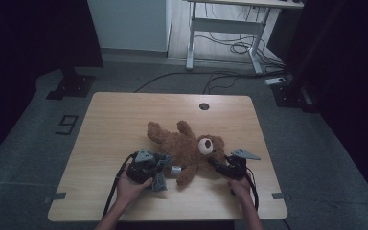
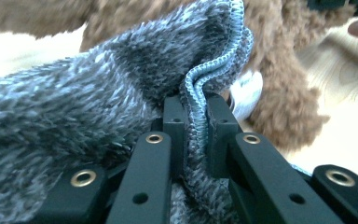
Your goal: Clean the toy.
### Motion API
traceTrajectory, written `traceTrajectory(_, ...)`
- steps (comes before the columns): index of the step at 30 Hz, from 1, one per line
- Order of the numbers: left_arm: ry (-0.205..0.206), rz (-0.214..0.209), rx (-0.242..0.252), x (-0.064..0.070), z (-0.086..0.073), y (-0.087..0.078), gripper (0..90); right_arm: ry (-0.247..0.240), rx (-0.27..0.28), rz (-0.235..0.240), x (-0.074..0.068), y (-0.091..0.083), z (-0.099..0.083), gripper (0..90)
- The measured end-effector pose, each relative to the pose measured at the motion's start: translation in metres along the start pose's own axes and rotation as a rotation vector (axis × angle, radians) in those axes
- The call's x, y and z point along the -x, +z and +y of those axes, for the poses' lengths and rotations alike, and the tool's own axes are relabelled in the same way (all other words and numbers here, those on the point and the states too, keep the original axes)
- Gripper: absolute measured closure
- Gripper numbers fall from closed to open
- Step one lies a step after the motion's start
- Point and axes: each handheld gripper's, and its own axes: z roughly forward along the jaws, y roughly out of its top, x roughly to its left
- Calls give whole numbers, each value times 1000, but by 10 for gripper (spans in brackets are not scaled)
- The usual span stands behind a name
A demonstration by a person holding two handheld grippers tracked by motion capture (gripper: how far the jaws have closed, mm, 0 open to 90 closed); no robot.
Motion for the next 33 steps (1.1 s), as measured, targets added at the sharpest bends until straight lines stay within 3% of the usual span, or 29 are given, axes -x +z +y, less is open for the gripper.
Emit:
traceTrajectory(12,-45,12,-23,-21,-16,-11,806,0,0,3,0,0,0,431)
traceTrajectory(17,-65,23,-13,-23,-13,-16,804,5,0,5,1,0,0,430)
traceTrajectory(21,-38,33,26,-15,4,-25,804,15,3,9,2,0,0,431)
traceTrajectory(25,-14,21,78,-5,33,-29,804,14,4,12,2,0,-1,431)
traceTrajectory(27,7,14,91,3,49,-25,804,15,5,12,2,0,-1,431)
traceTrajectory(28,7,14,91,3,49,-25,804,15,5,12,2,0,-1,431)
traceTrajectory(30,50,-5,106,20,73,-15,804,14,5,13,2,-1,-1,431)
traceTrajectory(33,88,-21,108,36,94,-2,804,14,6,14,2,0,-1,431)
